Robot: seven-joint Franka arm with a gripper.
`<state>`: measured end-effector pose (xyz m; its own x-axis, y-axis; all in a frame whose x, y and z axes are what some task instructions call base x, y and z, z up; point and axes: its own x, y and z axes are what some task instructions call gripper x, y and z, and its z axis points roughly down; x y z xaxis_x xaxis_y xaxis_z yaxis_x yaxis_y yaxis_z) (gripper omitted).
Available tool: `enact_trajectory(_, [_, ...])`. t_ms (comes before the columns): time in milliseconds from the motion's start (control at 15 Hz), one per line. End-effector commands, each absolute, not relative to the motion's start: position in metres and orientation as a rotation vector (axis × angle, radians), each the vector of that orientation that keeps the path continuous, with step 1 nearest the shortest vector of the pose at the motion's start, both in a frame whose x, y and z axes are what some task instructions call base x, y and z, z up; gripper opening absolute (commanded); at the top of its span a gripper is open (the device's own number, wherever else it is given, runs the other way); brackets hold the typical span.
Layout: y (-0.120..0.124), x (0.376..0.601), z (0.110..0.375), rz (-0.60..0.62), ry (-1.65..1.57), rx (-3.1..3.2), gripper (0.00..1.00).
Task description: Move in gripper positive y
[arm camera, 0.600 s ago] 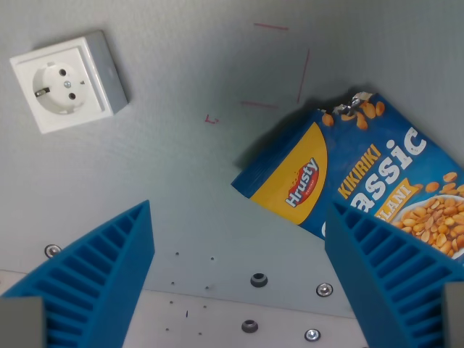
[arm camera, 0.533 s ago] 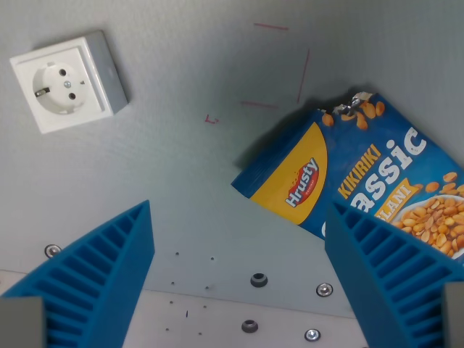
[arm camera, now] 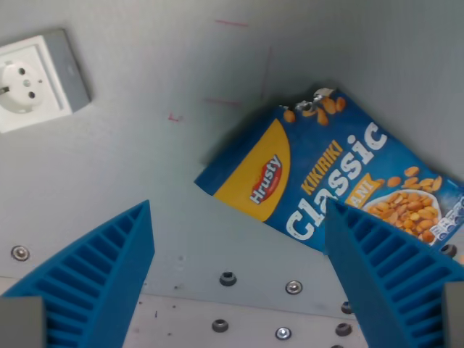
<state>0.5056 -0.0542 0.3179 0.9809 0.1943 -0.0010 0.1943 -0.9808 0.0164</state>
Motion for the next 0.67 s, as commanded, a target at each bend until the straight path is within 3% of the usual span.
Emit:
enact_trajectory(67, [-0.068, 0.515, 0.320, -0.008, 0.325, 3.117, 1.00])
enact_trajectory(667, [-0.113, 0.525, 0.320, -0.008, 0.325, 3.117, 1.00])
